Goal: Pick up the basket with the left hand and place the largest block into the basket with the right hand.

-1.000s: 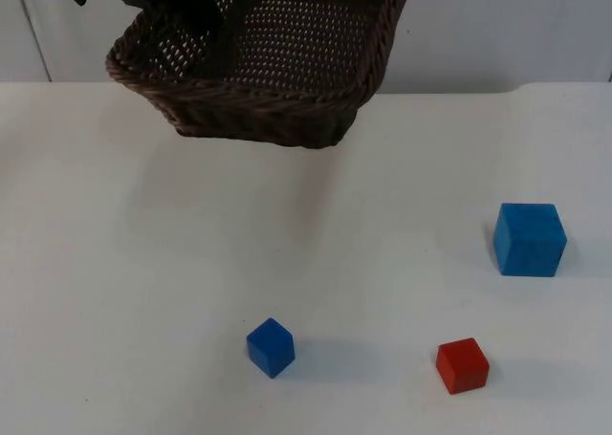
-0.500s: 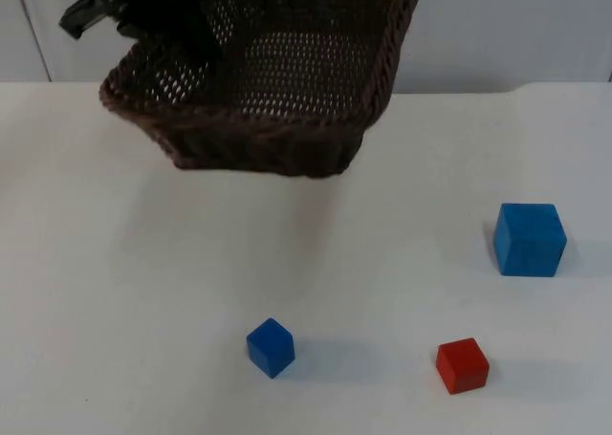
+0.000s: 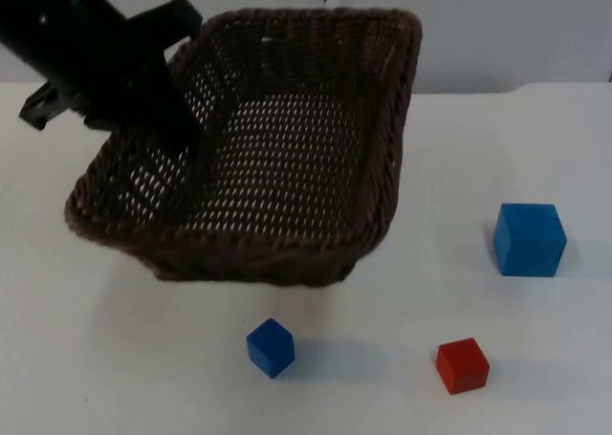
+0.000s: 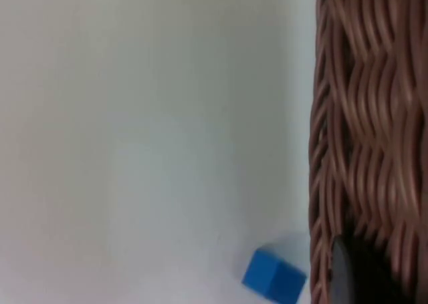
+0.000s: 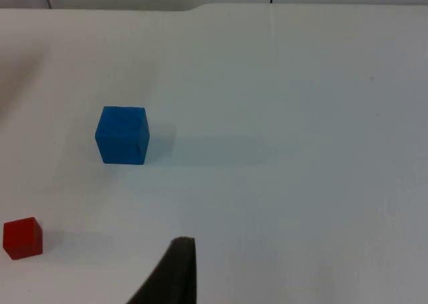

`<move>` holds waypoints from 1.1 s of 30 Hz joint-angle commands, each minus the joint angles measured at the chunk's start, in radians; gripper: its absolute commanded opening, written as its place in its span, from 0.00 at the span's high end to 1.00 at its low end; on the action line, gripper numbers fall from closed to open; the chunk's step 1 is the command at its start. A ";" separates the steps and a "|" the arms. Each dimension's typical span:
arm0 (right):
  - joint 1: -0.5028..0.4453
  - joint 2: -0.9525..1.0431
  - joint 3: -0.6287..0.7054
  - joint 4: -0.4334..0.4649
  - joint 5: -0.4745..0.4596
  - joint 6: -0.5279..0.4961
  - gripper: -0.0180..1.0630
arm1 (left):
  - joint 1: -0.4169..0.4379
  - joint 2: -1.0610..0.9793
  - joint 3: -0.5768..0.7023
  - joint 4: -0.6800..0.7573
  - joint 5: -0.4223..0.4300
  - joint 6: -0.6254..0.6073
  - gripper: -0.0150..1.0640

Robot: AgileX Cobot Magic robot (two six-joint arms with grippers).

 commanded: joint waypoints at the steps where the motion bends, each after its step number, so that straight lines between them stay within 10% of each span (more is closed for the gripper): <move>1: -0.006 -0.003 0.006 0.001 -0.008 -0.001 0.01 | 0.000 -0.048 0.058 -0.050 -0.044 0.019 0.99; 33: -0.006 -0.003 0.006 0.003 -0.008 -0.001 0.01 | 0.000 -0.083 0.153 -0.042 -0.091 0.019 0.99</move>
